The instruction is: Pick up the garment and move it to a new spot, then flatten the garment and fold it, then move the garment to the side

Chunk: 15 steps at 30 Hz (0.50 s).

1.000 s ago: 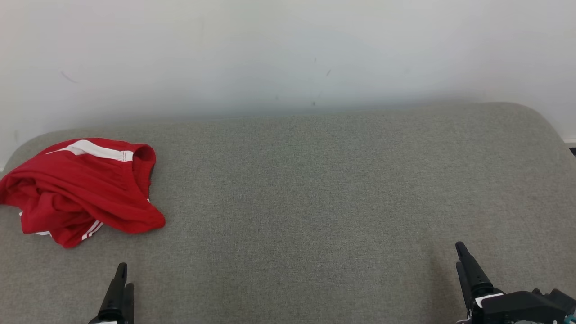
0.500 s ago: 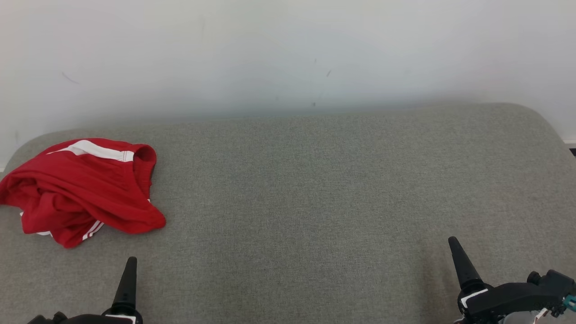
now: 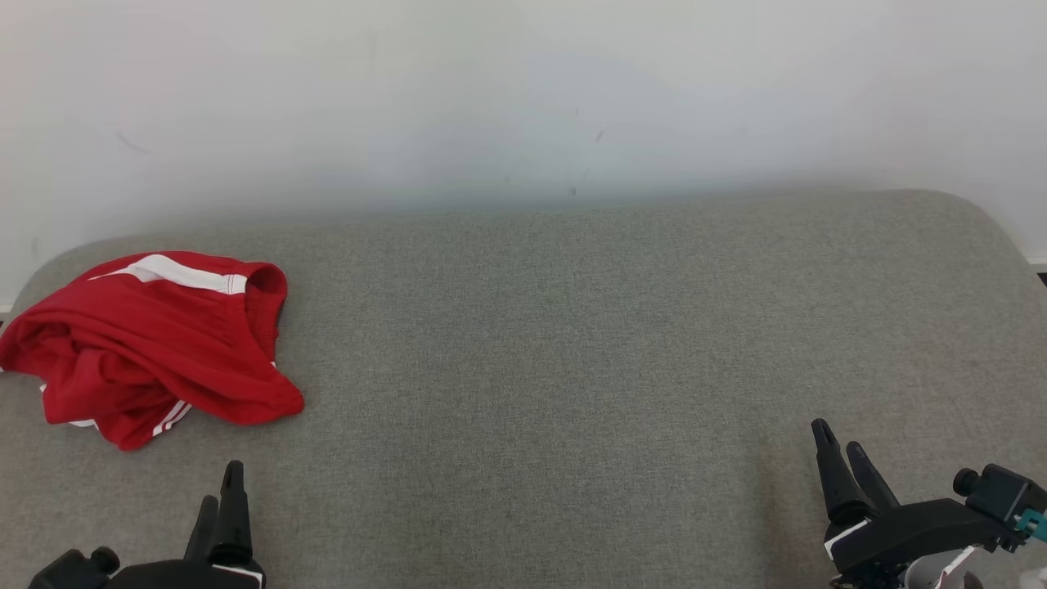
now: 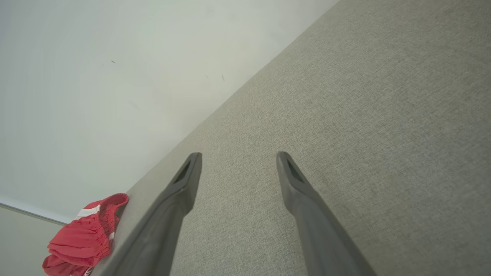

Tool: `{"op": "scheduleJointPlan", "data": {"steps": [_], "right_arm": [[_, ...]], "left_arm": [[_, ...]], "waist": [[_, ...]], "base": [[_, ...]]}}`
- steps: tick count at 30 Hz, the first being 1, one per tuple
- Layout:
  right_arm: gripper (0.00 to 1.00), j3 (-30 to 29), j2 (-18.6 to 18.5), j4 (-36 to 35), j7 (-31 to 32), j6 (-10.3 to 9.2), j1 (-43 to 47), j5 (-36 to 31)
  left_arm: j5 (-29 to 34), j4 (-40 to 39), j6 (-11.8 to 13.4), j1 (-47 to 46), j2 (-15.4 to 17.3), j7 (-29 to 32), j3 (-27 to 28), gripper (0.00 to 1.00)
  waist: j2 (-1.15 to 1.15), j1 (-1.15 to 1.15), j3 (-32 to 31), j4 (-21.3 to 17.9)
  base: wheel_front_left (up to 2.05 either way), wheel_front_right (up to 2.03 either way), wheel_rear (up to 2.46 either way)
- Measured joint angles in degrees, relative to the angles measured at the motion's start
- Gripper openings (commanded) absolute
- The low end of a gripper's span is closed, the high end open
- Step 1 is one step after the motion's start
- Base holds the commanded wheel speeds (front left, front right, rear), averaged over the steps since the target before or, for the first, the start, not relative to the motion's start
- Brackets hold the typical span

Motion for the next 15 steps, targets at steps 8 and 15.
{"op": "scheduleJointPlan", "data": {"steps": [8,15], "right_arm": [[1.00,0.31,-0.44,-0.78,-0.30,-1.23,0.04,-6.94],[1.00,0.97,-0.88,-1.47,-0.52,-2.21,0.15,-12.96]], "left_arm": [[7.93,-0.02,1.07,0.00,-0.11,-1.38,0.14,1.00],[14.44,-0.09,2.25,-0.02,-0.20,-1.94,0.03,1.00]], "waist": [[0.00,0.00,-0.18,0.04],[0.00,0.00,-0.62,0.00]], "base": [[0.00,0.00,0.00],[0.00,0.00,0.00]]}}
